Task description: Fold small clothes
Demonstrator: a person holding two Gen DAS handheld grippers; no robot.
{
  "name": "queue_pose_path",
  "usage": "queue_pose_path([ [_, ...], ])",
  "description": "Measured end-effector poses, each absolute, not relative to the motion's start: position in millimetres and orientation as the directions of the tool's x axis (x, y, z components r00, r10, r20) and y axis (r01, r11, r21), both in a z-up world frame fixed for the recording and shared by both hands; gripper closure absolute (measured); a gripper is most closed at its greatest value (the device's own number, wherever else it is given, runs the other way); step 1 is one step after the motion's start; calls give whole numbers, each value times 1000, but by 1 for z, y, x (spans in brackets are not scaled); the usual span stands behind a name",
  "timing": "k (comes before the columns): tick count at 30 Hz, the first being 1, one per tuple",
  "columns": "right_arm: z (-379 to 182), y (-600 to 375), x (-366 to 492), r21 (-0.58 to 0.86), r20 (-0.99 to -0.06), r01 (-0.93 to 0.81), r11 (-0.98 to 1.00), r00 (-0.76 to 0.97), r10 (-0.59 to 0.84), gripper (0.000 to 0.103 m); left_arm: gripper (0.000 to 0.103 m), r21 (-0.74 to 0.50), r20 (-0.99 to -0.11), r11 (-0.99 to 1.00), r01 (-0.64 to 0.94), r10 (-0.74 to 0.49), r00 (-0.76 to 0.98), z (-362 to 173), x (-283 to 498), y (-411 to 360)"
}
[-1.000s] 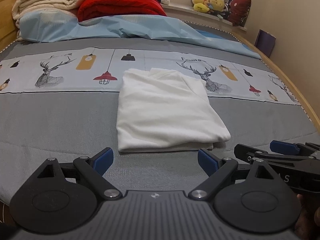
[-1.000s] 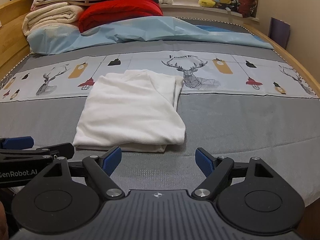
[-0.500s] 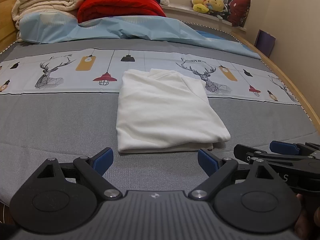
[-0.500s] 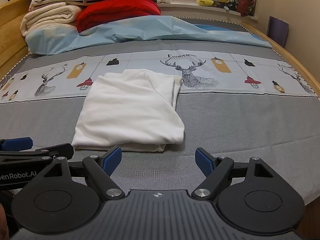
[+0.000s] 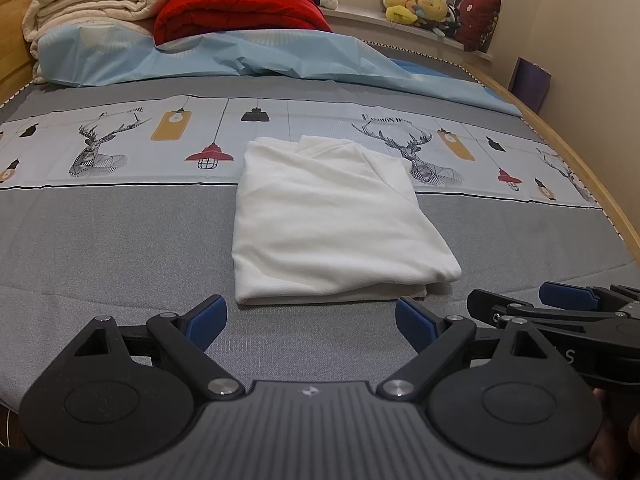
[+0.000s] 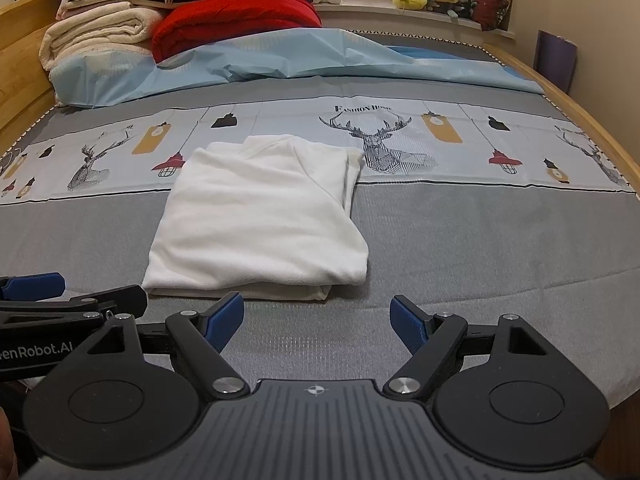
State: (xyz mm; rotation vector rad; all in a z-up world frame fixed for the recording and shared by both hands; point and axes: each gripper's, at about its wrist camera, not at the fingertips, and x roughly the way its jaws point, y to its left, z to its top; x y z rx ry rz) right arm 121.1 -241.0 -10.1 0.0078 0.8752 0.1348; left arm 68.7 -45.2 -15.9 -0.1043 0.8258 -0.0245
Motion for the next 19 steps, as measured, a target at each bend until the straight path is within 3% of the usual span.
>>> queue_pose_path([
  [19, -10, -241, 121, 61, -765, -114, 992, 632, 120, 22, 9, -102, -736, 995, -16, -65, 674, -19, 69, -44],
])
